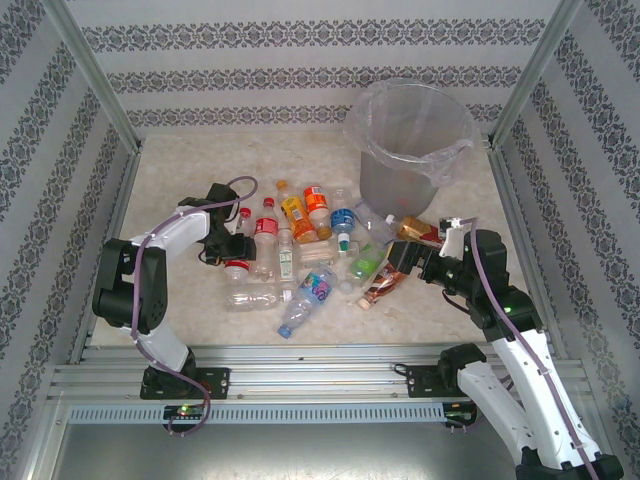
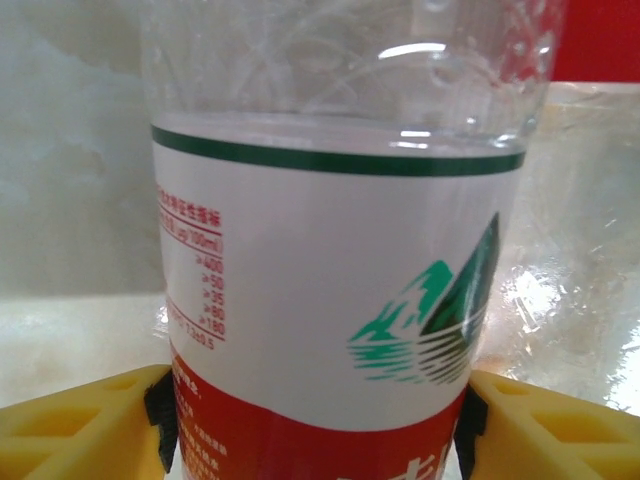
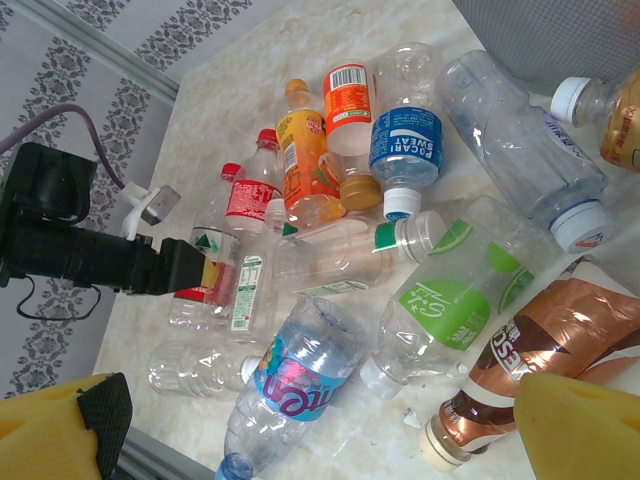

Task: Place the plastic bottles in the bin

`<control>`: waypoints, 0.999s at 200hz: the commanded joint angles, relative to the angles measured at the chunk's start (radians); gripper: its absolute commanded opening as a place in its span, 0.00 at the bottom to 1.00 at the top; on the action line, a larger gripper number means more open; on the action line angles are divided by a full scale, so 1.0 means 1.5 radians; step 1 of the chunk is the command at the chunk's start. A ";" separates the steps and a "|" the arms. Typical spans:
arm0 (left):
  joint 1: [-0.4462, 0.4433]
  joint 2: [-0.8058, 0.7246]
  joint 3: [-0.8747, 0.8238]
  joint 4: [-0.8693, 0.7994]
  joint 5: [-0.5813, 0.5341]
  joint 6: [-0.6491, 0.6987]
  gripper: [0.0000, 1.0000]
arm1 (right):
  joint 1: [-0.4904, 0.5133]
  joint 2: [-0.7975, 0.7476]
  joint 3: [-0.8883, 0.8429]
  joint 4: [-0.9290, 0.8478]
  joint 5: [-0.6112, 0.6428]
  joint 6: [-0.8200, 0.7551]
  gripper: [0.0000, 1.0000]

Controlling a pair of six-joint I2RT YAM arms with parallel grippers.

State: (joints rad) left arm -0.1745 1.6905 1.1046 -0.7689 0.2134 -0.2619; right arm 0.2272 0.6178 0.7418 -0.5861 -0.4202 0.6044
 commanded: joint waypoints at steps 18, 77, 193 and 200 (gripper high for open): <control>0.008 0.016 -0.007 0.012 0.003 -0.002 0.73 | 0.008 -0.002 -0.004 0.007 0.000 0.006 0.98; 0.008 -0.014 0.003 -0.001 -0.006 0.000 0.56 | 0.007 -0.006 -0.009 0.013 -0.006 0.005 0.98; -0.018 -0.223 0.120 -0.064 0.113 0.015 0.58 | 0.112 0.089 0.028 0.207 -0.068 0.160 0.98; -0.031 -0.235 0.120 -0.055 0.126 0.009 0.58 | 0.127 0.098 0.033 0.228 -0.063 0.168 0.98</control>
State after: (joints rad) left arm -0.1818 1.3956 1.2701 -0.8337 0.2897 -0.2539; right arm 0.3599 0.7296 0.7502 -0.3779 -0.5175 0.7898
